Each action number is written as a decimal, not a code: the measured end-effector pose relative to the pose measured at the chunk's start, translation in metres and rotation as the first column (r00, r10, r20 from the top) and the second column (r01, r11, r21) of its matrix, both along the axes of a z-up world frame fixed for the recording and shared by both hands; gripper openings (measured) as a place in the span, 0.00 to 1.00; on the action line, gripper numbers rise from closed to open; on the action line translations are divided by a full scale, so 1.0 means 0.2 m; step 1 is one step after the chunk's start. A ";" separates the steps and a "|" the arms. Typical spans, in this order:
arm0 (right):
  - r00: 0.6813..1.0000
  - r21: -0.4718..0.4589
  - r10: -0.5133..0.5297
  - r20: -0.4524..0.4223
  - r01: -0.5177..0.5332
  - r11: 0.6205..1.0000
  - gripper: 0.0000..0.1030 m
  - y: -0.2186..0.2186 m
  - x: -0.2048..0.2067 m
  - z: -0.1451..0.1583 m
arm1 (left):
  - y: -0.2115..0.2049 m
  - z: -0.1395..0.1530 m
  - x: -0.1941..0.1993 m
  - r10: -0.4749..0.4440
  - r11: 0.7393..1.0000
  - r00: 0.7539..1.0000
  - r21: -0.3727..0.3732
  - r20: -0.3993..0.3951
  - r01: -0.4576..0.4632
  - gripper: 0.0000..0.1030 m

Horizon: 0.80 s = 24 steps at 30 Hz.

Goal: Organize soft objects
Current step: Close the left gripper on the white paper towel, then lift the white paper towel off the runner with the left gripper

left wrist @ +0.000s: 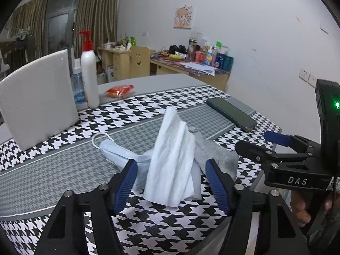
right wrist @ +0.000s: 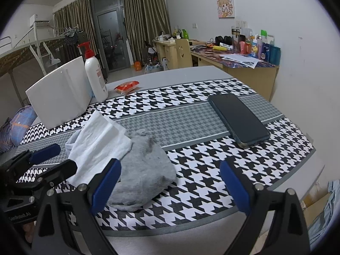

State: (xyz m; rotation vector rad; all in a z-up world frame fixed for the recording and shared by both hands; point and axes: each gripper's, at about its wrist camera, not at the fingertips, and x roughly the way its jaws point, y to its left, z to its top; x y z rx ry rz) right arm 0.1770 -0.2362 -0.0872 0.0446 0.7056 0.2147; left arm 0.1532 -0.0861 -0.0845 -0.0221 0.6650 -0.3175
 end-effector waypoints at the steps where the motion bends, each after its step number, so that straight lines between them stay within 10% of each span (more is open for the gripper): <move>1: 1.000 0.000 0.000 -0.003 0.000 1.000 0.94 0.00 0.00 0.00 | 0.00 0.00 0.00 -0.003 1.000 1.000 0.003 -0.005 0.003 0.58; 18: 1.000 0.009 0.004 -0.018 -0.004 1.000 0.94 -0.02 0.01 -0.04 | -0.07 -0.12 0.07 -0.041 0.999 0.992 0.024 -0.122 0.044 0.44; 24: 1.000 0.012 -0.002 -0.018 0.003 1.000 0.94 -0.04 0.00 -0.04 | -0.09 -0.16 0.09 -0.043 0.997 0.988 0.050 -0.151 0.051 0.14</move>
